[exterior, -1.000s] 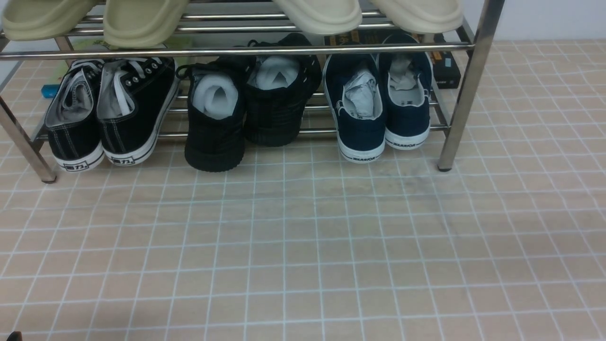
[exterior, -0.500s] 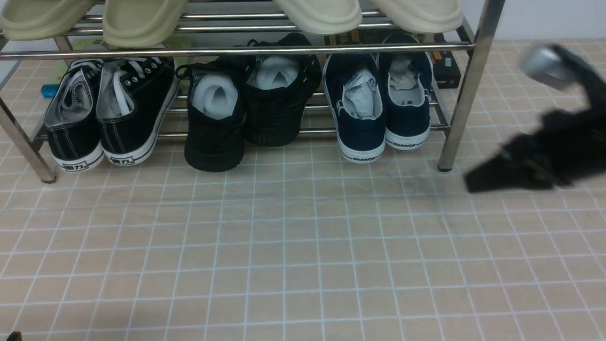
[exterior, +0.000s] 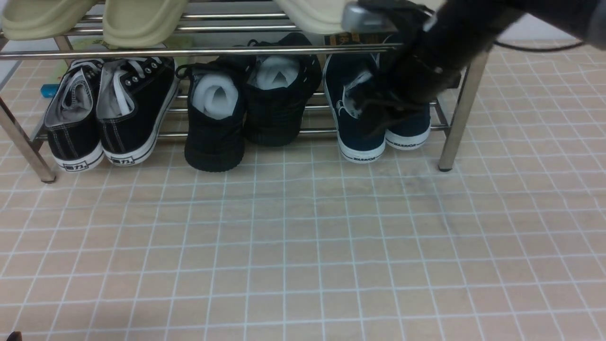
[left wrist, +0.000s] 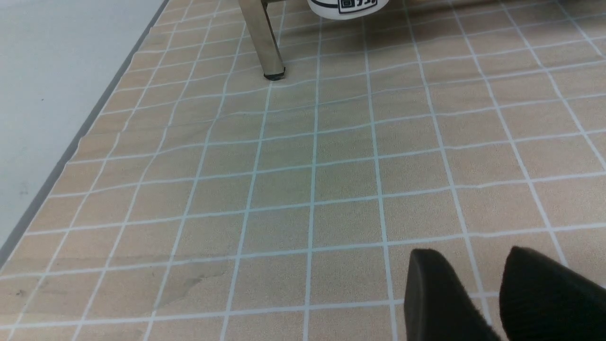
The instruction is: Take the shoes off the shelf from the light coffee tablecloth by hand.
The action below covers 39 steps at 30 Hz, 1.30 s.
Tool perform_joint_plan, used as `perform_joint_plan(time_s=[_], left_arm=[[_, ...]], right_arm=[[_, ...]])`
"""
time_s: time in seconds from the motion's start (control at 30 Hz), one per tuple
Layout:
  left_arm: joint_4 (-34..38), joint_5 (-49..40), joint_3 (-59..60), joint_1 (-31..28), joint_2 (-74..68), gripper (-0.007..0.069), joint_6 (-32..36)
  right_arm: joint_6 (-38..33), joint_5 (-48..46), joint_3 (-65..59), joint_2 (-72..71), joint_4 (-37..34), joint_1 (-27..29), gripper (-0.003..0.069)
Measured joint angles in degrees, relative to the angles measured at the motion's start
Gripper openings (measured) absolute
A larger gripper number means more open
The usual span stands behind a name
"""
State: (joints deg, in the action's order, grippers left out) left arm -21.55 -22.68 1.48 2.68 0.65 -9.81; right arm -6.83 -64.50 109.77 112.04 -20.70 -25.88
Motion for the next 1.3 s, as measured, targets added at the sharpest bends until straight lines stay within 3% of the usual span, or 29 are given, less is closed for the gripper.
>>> perform_joint_plan(time_s=[0.17, 0.23, 0.3, 0.43, 0.53, 0.8, 0.97, 1.13, 1.3], left_arm=[[0.0, 0.0, 0.0, 0.0, 0.0, 0.0240, 0.0], [0.0, 0.0, 0.0, 0.0, 0.0, 0.0240, 0.0], [0.0, 0.0, 0.0, 0.0, 0.0, 0.0240, 0.0], [0.0, 0.0, 0.0, 0.0, 0.0, 0.0240, 0.0], [0.0, 0.0, 0.0, 0.0, 0.0, 0.0240, 0.0], [0.0, 0.0, 0.0, 0.0, 0.0, 0.0239, 0.0], [0.0, 0.0, 0.0, 0.0, 0.0, 0.0239, 0.0], [0.0, 0.0, 0.0, 0.0, 0.1, 0.0239, 0.0], [0.0, 0.0, 0.0, 0.0, 0.1, 0.0239, 0.0]], right_arm=[[9.4, 6.8, 2.2, 1.8, 7.6, -2.3, 0.0105], [12.8, 9.9, 2.2, 2.6, 11.7, -2.8, 0.0163], [13.9, 11.0, 2.2, 2.9, 13.0, -2.9, 0.0193], [16.5, 14.5, 2.4, 4.6, 15.7, -3.0, 0.0327], [16.6, 15.9, 2.4, 6.3, 15.8, -3.0, 0.0372], [16.6, 19.0, 2.4, 10.0, 16.0, -3.0, 0.0387], [16.6, 20.2, 2.4, 12.3, 17.0, -3.0, 0.0315], [14.5, 19.5, 2.4, 12.0, 17.0, -3.0, 0.0055], [13.5, 12.8, 2.4, 9.1, 16.1, -3.0, 0.0034]])
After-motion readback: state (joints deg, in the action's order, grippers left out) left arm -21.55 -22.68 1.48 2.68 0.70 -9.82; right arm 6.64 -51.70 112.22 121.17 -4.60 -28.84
